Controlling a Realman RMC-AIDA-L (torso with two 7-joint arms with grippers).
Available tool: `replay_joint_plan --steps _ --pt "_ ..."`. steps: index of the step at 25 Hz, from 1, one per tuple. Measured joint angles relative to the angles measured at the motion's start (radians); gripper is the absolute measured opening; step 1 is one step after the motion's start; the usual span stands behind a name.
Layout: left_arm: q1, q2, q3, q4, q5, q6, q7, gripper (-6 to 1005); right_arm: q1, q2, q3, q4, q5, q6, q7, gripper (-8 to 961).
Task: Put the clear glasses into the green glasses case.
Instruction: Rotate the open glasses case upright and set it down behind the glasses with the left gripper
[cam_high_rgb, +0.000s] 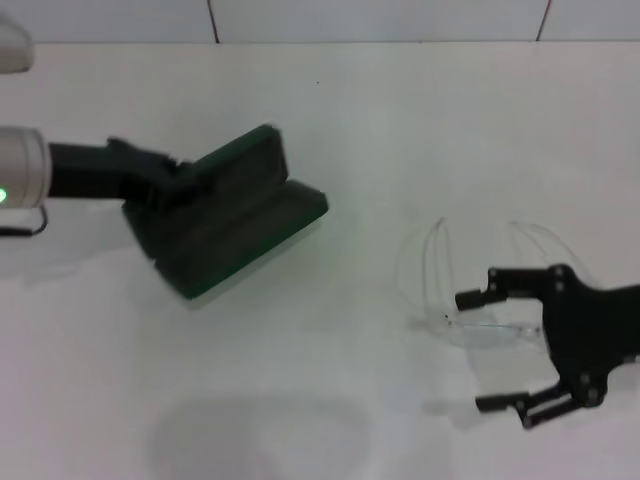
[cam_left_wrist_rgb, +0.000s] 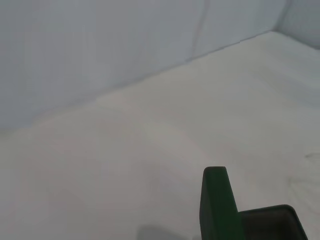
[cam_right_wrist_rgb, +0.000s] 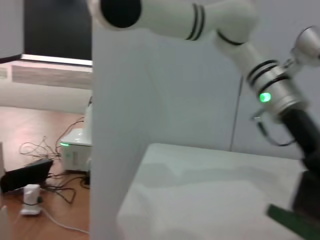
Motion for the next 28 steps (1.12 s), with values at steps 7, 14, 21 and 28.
replay_joint_plan --steps 7,14,21,28 --pt "-0.129 0.001 0.071 -0.098 -0.101 -0.084 0.272 208 -0.045 0.022 -0.009 0.011 -0.036 0.0 -0.037 870" --pt "-0.267 0.002 0.124 -0.232 -0.097 -0.086 0.387 209 -0.063 0.022 -0.011 0.055 -0.035 0.006 -0.038 870" --pt "-0.279 -0.002 0.245 -0.229 -0.114 -0.086 0.453 211 -0.081 0.023 -0.011 0.061 -0.037 0.013 -0.046 870" --pt "-0.285 -0.001 0.264 -0.223 -0.097 -0.087 0.454 212 -0.082 0.018 -0.01 0.061 -0.037 0.025 -0.053 869"
